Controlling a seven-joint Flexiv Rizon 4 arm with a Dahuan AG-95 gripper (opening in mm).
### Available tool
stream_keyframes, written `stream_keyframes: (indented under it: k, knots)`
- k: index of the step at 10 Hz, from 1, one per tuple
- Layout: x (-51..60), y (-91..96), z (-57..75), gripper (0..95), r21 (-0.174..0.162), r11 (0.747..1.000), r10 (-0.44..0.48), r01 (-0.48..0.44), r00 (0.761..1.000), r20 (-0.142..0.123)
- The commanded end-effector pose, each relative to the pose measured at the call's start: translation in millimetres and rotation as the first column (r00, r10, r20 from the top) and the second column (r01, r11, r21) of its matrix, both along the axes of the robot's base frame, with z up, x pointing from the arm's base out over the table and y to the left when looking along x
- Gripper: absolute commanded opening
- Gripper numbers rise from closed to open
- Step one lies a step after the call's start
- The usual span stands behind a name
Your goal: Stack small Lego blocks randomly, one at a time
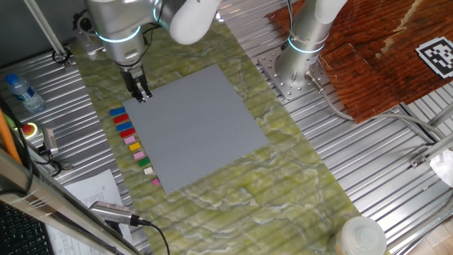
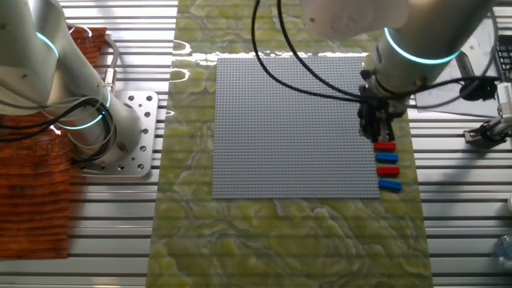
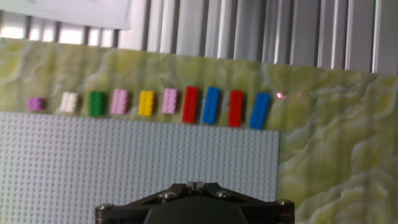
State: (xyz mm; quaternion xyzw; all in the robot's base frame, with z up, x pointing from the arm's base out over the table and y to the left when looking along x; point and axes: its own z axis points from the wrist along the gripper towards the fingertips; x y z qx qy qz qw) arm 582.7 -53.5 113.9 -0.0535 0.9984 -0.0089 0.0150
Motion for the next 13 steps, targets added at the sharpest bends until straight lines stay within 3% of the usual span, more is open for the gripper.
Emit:
stream_keyframes:
  k: [1, 4, 11, 13]
  knots:
    - [-1.1, 0.0, -4.4, 0.0, 0.002, 1.000, 0.003, -0.003, 1.000, -0.001]
    - [-0.1, 0.0, -3.9, 0.0, 0.006, 1.000, 0.024, -0.024, 0.999, -0.025]
    - [1.2, 0.3, -4.0, 0.0, 0.007, 1.000, 0.031, -0.031, 0.999, -0.040]
    - [-12.6, 2.1, 5.4, 0.0, 0.010, 0.999, 0.043, -0.042, 0.999, -0.027]
